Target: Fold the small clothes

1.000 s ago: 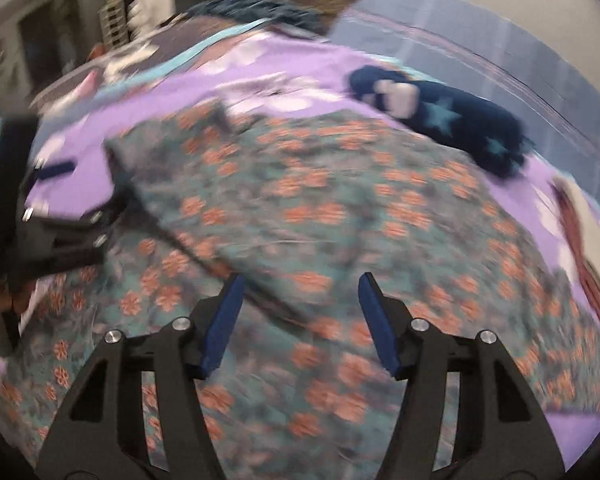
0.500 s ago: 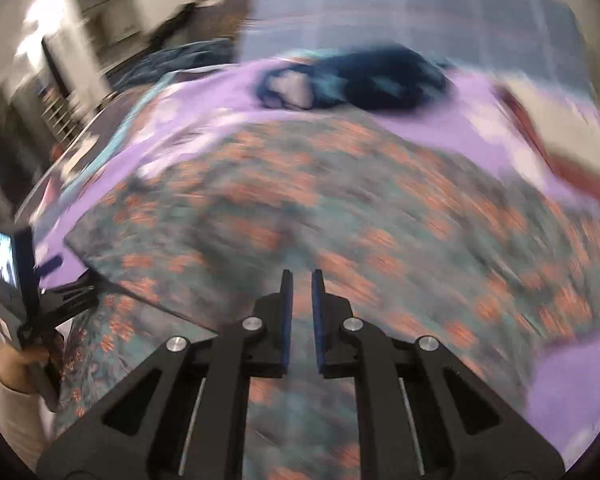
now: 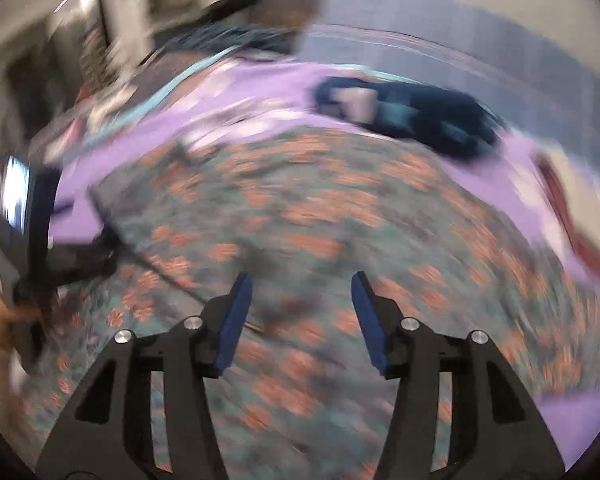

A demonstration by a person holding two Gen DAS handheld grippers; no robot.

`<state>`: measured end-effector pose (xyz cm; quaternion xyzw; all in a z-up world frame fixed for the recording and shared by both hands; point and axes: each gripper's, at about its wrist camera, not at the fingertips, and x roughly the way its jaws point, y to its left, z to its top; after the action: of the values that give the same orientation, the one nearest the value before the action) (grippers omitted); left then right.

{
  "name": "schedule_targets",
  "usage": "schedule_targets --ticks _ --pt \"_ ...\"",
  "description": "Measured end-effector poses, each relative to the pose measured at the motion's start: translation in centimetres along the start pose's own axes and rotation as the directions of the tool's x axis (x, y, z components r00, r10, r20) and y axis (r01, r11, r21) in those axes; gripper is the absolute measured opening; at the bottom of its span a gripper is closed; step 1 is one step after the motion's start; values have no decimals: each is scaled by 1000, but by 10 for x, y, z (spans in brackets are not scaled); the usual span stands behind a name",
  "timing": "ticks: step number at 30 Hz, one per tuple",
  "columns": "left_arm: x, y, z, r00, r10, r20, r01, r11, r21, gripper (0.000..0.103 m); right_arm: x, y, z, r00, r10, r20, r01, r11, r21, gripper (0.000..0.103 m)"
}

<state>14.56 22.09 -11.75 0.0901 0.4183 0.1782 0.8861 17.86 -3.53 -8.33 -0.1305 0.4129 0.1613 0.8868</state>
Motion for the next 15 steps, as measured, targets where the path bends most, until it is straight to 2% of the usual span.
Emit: schedule_targets --ticks 2,4,5,6,8,9,10,11,13,14,15 --pt "0 1 0 1000 -12 -4 12 1000 -8 96 26 22 10 997 -65 -46 62 996 -56 53" --pt "1 4 1 999 -30 -9 30 999 -20 96 46 27 14 989 -125 -74 121 991 -63 46" --pt "1 6 1 999 -38 -11 38 999 -27 96 55 27 15 983 -156 -92 150 987 -65 24" --pt "1 8 1 999 -44 -11 44 999 -31 96 58 18 15 980 -165 -114 162 986 -41 6" --pt "1 10 0 999 -44 -9 43 998 -35 96 45 -14 12 988 -115 -106 128 984 124 6" --pt "1 11 0 999 -41 -6 40 999 -35 96 29 -41 5 994 -74 -85 93 964 251 6" --pt "1 12 -1 999 -37 -5 36 999 -34 96 17 -60 -1 997 -43 -70 64 942 330 6" --pt "1 13 -1 999 -34 -5 34 999 -34 96 5 -80 -11 998 -21 -55 42 914 403 6" --pt "-1 11 0 1000 -30 1 30 999 -26 96 -19 -126 -43 998 -10 -55 39 833 551 7" --pt "-1 9 0 999 -32 3 32 999 -14 96 -21 -136 -52 998 14 -66 27 814 580 12" --pt "-2 6 -1 1000 -21 5 21 1000 -2 96 -22 -154 -71 991 83 -109 5 773 635 19"
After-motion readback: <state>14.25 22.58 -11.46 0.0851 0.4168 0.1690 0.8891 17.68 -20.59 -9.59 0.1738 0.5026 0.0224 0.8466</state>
